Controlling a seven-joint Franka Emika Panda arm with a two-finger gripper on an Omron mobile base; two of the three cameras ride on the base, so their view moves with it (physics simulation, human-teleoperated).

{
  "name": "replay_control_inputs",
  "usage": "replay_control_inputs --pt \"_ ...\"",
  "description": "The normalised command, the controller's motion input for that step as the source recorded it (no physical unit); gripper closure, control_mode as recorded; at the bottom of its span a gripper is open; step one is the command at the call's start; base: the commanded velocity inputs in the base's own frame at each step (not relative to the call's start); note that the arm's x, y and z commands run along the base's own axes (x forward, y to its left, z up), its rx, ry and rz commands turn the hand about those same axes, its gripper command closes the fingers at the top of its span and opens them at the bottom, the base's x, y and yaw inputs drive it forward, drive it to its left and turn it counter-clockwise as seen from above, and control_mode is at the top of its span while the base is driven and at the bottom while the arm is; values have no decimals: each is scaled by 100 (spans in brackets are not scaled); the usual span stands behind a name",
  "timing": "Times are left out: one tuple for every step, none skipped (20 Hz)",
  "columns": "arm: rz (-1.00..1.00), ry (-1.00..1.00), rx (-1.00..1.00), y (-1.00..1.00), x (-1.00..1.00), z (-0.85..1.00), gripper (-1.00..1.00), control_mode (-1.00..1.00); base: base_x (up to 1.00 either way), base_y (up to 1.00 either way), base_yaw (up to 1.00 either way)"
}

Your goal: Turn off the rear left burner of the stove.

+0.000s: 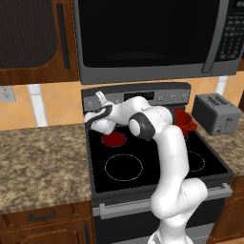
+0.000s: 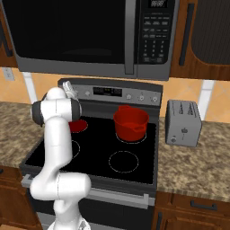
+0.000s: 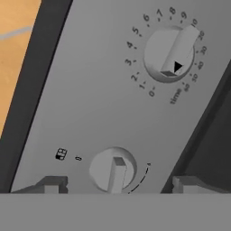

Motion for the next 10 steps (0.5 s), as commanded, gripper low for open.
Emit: replay_control_inputs --pt "0 0 0 0 0 -25 -100 -100 0 0 0" --pt "0 0 0 -3 -15 -26 -100 -100 0 0 0" --pt "0 0 0 -4 -4 -22 -100 -100 0 0 0" --pt "0 0 1 0 0 -1 -100 -100 0 0 0" --pt "0 0 2 0 0 0 -100 -100 0 0 0" --pt "0 0 0 0 0 0 -100 -100 0 0 0" --pt "0 0 0 0 0 0 -100 -100 0 0 0" --pt "0 0 0 0 0 0 -100 -100 0 0 0" --pt "0 0 0 0 0 0 -100 -100 0 0 0" --pt "0 0 0 0 0 0 -100 -100 0 0 0"
